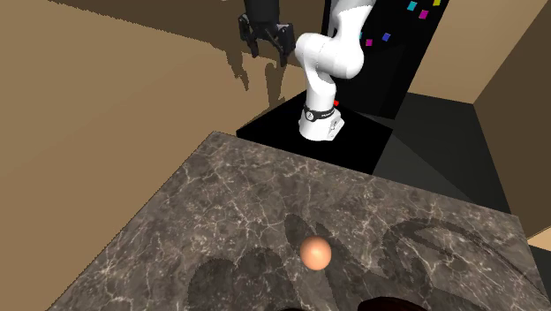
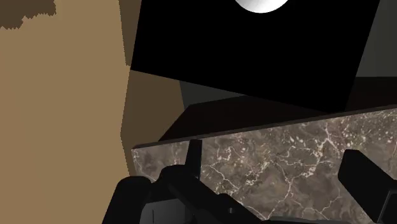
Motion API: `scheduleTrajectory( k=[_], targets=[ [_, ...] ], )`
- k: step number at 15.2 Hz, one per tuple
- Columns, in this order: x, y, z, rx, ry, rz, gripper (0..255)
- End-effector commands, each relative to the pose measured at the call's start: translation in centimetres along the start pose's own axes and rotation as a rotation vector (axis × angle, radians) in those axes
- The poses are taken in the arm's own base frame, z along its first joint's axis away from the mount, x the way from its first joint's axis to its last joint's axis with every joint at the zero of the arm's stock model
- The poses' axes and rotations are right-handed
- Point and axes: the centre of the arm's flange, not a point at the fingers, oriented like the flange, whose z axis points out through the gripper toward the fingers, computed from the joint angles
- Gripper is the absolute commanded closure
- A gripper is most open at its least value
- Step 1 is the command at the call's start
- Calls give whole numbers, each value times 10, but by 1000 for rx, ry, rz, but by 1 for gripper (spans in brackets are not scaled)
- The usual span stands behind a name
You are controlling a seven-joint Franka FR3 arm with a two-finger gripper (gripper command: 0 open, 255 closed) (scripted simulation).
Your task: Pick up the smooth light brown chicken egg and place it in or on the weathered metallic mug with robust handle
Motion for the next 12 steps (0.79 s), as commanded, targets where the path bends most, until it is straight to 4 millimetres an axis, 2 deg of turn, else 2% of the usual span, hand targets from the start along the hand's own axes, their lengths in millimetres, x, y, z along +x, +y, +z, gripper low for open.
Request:
scheduleTrajectory(
  k=[1, 12],
  targets=[
    [0, 0, 0, 0, 0, 0, 0],
    [81, -105, 44, -77, 134, -118, 0]
  ],
)
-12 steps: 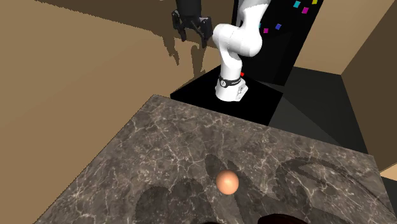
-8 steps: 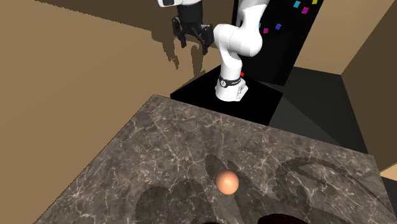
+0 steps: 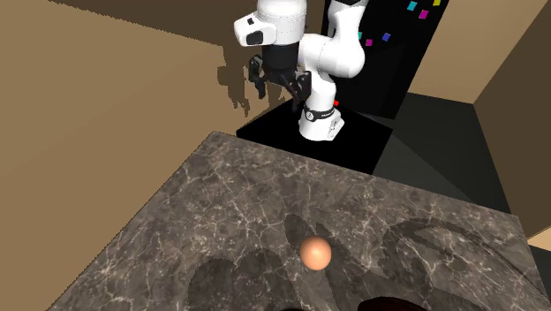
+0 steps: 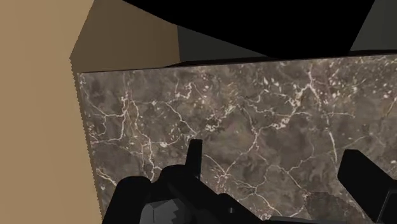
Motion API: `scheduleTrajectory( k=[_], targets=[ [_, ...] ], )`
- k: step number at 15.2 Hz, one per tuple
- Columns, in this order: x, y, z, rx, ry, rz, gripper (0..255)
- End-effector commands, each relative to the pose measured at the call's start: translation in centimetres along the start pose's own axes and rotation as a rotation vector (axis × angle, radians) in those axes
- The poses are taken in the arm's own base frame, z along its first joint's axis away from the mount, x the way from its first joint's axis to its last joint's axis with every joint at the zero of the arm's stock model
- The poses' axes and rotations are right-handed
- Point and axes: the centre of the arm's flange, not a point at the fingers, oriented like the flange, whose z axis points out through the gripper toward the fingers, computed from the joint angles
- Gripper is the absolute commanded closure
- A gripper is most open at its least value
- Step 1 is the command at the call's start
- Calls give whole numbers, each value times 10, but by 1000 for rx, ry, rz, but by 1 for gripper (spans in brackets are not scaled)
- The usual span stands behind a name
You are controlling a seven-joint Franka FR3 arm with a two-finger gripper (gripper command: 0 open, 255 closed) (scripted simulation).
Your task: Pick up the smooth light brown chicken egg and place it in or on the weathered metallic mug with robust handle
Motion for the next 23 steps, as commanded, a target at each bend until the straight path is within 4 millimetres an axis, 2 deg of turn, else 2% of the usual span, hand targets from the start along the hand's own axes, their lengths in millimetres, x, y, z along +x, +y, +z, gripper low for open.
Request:
scheduleTrajectory(
  k=[1, 23],
  targets=[
    [18, -17, 6, -13, 28, -22, 0],
    [170, -235, 91, -168, 296, -258, 0]
  ],
)
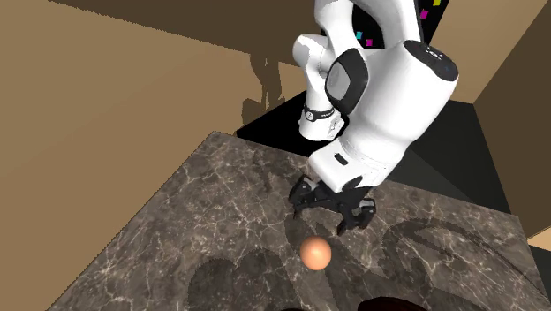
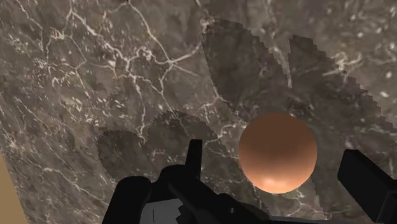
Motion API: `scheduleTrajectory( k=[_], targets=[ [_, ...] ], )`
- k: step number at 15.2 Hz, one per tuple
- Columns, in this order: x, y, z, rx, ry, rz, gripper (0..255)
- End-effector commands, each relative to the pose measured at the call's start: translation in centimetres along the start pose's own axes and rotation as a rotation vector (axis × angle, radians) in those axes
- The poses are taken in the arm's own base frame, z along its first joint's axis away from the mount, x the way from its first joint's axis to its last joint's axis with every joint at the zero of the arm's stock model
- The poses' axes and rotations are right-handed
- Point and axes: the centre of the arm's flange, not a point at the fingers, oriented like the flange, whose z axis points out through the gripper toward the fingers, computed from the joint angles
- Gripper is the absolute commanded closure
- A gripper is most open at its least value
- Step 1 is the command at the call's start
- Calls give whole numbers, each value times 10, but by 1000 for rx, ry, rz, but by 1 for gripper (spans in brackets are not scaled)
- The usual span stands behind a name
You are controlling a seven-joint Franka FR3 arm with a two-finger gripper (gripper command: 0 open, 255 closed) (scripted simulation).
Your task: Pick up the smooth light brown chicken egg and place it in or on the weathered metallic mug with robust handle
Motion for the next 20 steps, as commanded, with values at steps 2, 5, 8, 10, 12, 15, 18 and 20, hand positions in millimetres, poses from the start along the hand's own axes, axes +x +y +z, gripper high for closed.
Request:
scheduleTrajectory(
  k=[2, 5, 8, 10, 12, 15, 18, 20],
  targets=[
    [24, -26, 11, -21, 36, -30, 0],
    [24, -26, 26, -21, 36, -30, 0],
    [25, -25, 42, -21, 36, -30, 0],
    [25, -25, 51, -21, 36, -30, 0],
    [25, -25, 51, -21, 36, -30, 0],
    [25, -25, 51, -21, 36, -30, 0],
    [25, -25, 51, -21, 36, -30, 255],
    [25, -25, 51, -21, 36, -30, 255]
  ],
)
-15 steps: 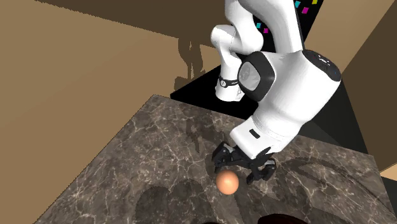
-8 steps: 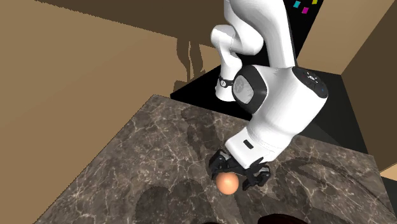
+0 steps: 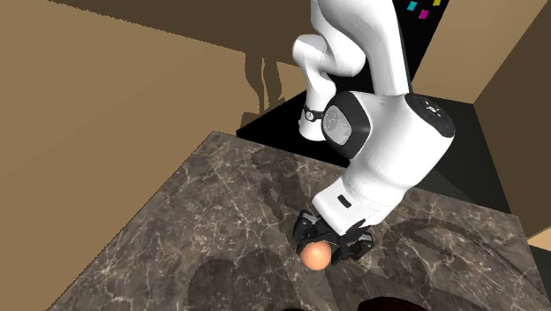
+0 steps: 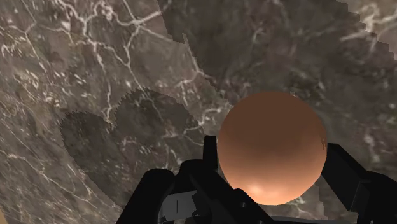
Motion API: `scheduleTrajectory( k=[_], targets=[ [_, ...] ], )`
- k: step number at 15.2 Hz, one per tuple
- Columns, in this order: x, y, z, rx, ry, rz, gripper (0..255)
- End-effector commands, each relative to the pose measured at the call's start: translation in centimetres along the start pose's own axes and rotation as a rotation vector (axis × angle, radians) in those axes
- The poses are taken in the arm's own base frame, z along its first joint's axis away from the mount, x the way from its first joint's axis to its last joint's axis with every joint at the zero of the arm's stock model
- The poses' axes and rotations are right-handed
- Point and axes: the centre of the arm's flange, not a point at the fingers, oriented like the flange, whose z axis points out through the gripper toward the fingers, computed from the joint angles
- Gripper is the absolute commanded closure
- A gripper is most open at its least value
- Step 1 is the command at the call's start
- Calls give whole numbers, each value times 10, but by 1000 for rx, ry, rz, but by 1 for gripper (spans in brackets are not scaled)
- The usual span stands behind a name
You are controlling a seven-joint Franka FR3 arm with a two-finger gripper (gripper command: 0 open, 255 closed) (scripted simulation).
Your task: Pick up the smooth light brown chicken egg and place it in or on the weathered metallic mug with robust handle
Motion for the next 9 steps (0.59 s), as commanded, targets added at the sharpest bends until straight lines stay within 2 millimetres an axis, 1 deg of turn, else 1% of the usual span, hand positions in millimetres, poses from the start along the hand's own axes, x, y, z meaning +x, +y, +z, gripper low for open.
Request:
scheduleTrajectory(
  k=[1, 7, 9],
  targets=[
    [0, 0, 0, 0, -1, 0, 255],
    [0, 0, 0, 0, -1, 0, 255],
    [2, 3, -10, 0, -1, 0, 255]
  ],
)
